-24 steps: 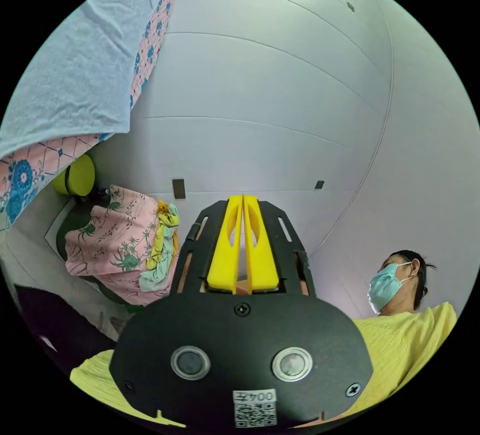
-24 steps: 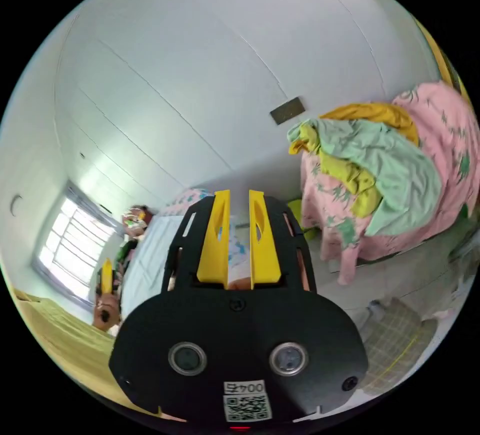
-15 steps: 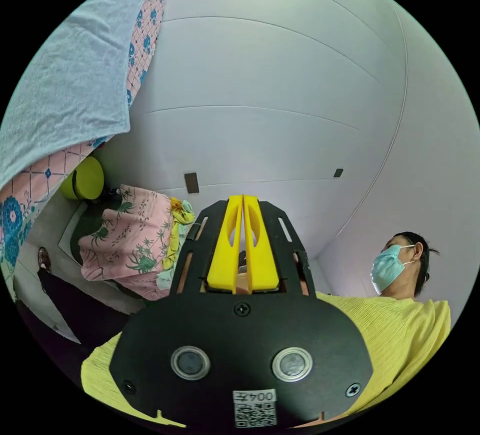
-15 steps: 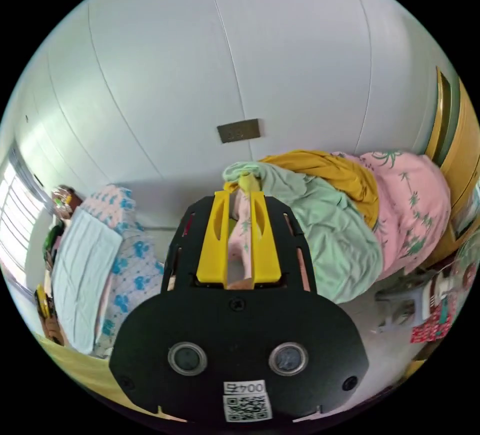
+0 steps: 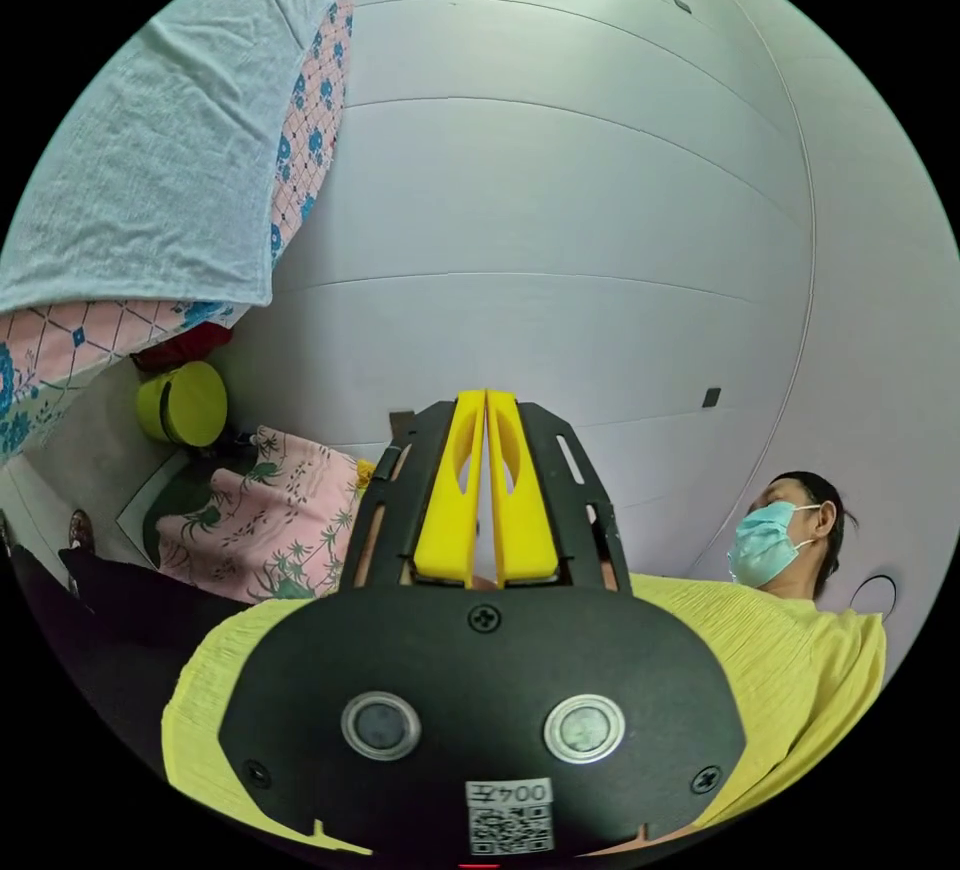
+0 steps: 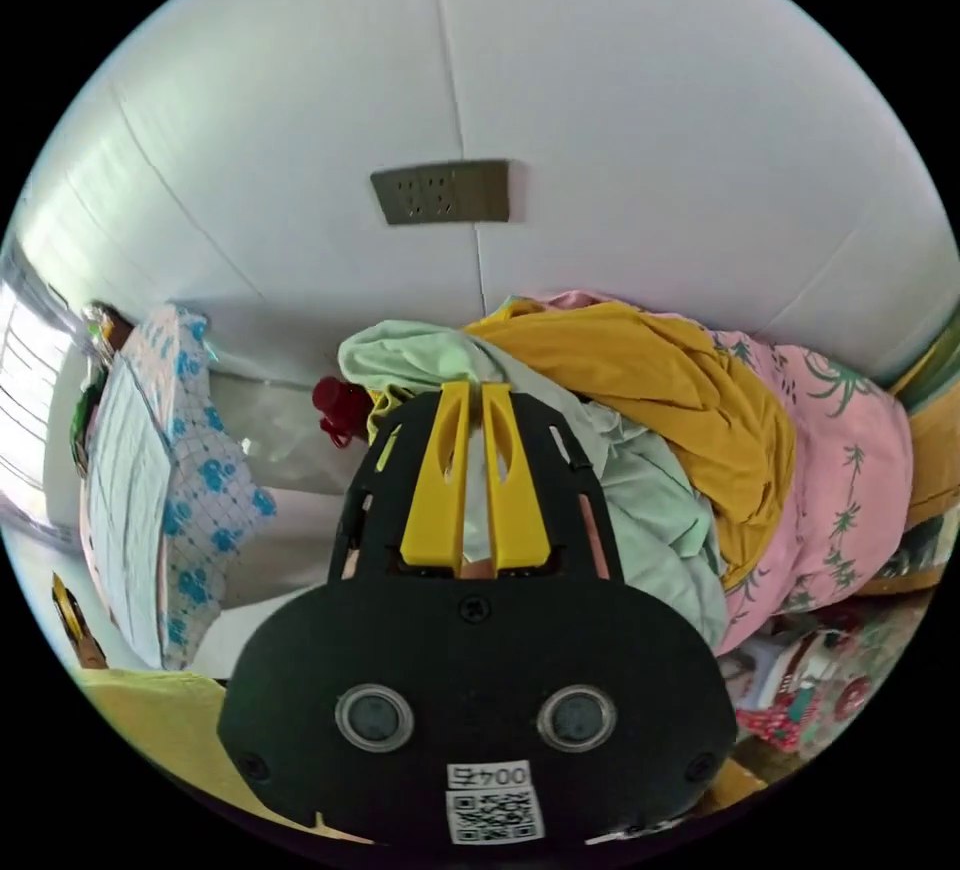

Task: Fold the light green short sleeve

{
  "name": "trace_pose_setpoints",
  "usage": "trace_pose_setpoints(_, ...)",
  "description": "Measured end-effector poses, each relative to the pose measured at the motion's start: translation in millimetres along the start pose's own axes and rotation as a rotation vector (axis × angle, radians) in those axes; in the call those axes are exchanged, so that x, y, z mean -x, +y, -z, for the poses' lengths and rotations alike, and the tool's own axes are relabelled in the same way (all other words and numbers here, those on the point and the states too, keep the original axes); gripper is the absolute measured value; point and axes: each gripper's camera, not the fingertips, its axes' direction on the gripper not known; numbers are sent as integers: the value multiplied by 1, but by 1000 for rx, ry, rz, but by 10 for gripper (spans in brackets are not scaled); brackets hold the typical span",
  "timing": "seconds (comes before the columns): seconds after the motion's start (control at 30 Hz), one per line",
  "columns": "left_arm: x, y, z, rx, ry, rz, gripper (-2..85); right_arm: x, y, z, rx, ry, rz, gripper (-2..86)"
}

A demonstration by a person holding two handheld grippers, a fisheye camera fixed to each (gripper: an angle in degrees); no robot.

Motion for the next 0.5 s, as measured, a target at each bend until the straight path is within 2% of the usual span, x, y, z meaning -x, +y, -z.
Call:
trace_pose_setpoints(0.13, -12, -4, -36, 67, 11, -20, 2, -63, 28, 75, -258, -258, -149, 8)
trace_pose_setpoints(0.23, -21, -7, -64, 129, 31, -29, 4, -99, 56, 138, -465, -439, -180, 4)
trace_pose_setpoints(0.37, -43, -6, -93, 225, 45, -83, 9, -117, 81, 204, -608, -586, -153, 1)
trace_pose_setpoints(0.5, -79, 0, -112, 319, 41, -203, 33, -93, 98, 278, -730, -735, -16, 0)
